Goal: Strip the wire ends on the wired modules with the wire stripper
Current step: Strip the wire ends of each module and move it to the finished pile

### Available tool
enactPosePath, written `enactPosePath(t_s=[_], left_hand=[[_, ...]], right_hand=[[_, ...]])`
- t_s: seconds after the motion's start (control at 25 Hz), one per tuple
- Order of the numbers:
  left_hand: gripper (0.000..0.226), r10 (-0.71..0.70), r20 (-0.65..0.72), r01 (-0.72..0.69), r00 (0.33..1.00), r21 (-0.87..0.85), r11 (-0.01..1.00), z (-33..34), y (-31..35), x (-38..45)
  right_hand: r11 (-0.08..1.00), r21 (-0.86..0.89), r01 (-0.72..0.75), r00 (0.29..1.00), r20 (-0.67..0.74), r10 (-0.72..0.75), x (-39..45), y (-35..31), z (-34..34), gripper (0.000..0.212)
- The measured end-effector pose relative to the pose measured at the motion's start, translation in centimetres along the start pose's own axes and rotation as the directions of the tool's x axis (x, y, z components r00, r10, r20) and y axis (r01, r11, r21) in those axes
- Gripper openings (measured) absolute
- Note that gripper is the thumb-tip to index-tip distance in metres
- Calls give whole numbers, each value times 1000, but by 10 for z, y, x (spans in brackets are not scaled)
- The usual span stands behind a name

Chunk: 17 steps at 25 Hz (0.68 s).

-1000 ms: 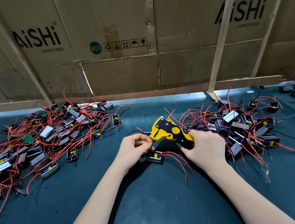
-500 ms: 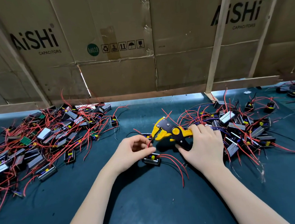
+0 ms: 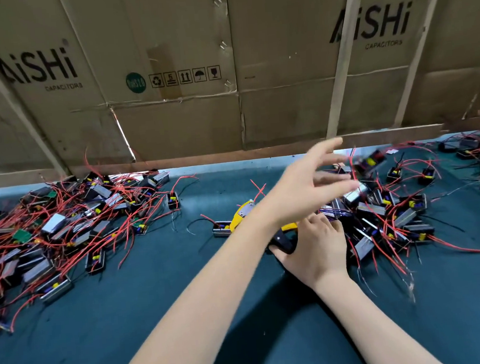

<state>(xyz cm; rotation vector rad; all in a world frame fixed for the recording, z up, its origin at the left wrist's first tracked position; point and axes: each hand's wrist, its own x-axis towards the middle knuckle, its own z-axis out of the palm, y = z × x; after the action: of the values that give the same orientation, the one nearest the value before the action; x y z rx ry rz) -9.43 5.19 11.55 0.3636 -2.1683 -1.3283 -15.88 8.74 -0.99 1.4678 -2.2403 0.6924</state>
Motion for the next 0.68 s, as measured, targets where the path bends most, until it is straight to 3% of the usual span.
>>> enactPosePath(t_s=[0.08, 0.16, 0.2, 0.28, 0.32, 0.36, 0.4, 0.44, 0.52, 0.6, 0.68], left_hand=[[57, 63, -28, -56, 998, 197, 979, -2, -15, -6], [38, 262, -258, -140, 930, 411, 901, -24, -28, -23], [27, 361, -415, -128, 835, 491, 862, -41, -37, -32], [16, 471, -678, 2, 565, 572, 820, -79, -58, -55], [17, 475, -756, 89, 451, 567, 819, -99, -71, -70], [17, 430, -813, 169, 392, 523, 835, -116, -84, -85], [17, 328, -858, 225, 396, 437, 871, -130, -96, -97], [21, 177, -875, 265, 450, 320, 910, -139, -106, -106], [29, -114, -770, 299, 628, 104, 949, -145, -120, -115], [29, -225, -595, 283, 771, 3, 959, -144, -123, -118], [30, -215, -456, 231, 864, -21, 973, -141, -121, -119]], right_hand=[[1000, 14, -26, 1000, -11, 26, 1, 1, -1, 56], [998, 1, -62, 998, 2, 62, 4, 2, -3, 54], [995, 23, -97, 995, 18, 97, 6, 2, -5, 53], [961, 204, -188, 982, 10, 190, 9, 3, -8, 50], [903, 366, -226, 970, 3, 241, 9, 2, -11, 47], [807, 536, -249, 960, 25, 279, 10, 0, -13, 42], [690, 677, -254, 956, 67, 286, 9, -3, -15, 37], [575, 779, -250, 958, 110, 266, 8, -6, -16, 33], [406, 876, -261, 960, 191, 206, 7, -13, -16, 21], [358, 879, -316, 949, 293, 119, 6, -16, -17, 9], [288, 867, -406, 909, 417, 25, 7, -15, -16, 18]])
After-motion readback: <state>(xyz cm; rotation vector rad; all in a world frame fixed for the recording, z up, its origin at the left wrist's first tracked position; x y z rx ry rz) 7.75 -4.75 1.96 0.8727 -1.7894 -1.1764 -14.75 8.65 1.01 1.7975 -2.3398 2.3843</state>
